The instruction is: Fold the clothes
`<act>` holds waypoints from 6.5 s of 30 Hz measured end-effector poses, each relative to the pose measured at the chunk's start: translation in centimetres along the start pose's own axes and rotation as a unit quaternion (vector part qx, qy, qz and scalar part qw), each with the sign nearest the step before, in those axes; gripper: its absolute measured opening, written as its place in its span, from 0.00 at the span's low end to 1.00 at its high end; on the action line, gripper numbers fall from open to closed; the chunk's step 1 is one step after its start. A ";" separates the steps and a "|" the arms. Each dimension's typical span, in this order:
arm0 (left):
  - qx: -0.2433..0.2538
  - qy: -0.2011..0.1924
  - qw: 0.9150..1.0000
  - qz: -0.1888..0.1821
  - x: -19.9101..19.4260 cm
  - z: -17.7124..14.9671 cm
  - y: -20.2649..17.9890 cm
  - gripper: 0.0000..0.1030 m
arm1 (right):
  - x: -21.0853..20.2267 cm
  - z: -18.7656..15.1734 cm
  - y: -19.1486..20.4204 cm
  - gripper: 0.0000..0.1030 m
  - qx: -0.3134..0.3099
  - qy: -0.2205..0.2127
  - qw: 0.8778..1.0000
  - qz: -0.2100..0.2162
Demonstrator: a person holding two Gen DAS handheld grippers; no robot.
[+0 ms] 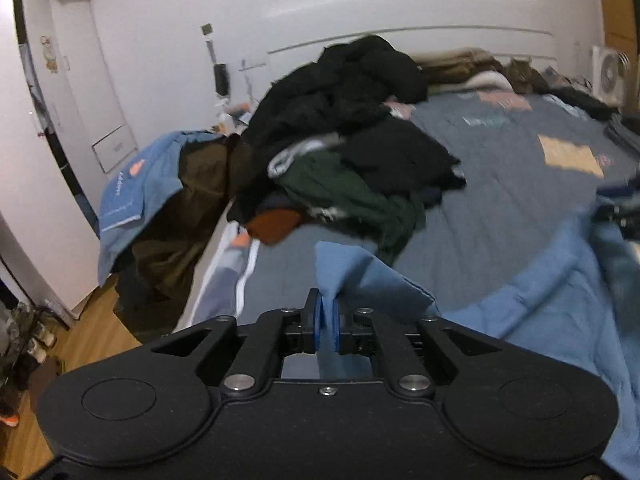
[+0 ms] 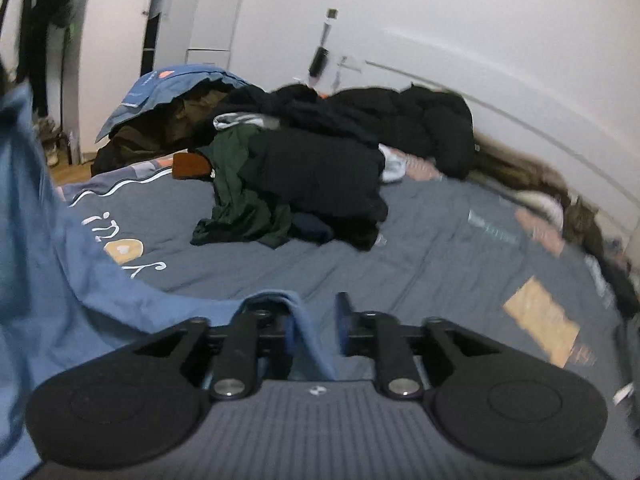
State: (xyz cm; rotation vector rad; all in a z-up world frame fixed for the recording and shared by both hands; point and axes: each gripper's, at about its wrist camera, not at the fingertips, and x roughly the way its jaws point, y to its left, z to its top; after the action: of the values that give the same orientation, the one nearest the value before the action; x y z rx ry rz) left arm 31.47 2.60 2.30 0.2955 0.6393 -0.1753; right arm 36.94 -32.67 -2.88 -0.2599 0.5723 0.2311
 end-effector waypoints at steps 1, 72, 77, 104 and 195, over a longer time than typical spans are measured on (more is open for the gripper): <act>-0.001 0.002 1.000 -0.005 -0.4 -1.1 0.2 0.28 | -0.4 -0.5 -0.2 0.47 0.006 0.001 1.000 0.006; -0.151 -0.037 0.976 -0.153 -13.5 -15.5 -13.5 0.07 | -20.8 -23.8 -6.3 0.70 0.293 -0.019 0.953 0.076; -0.173 -0.043 0.962 -0.205 -9.2 -14.3 -21.3 0.22 | -20.2 -23.7 -6.3 0.70 0.289 -0.015 0.954 0.078; -0.147 -0.064 0.953 -0.255 -6.6 -13.8 -23.0 0.41 | -4.6 -19.0 -10.9 0.60 0.268 0.105 0.956 0.061; -0.145 -0.030 0.954 -0.261 -3.7 -13.9 -25.5 0.42 | -6.7 -12.2 -25.6 0.42 0.149 0.037 0.980 -0.124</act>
State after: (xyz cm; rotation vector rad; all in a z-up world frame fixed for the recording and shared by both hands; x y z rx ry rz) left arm 14.35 -16.70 -11.54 -0.1695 0.6622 -0.5885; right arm 32.71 -61.40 -4.49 -0.0474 0.6331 -0.1078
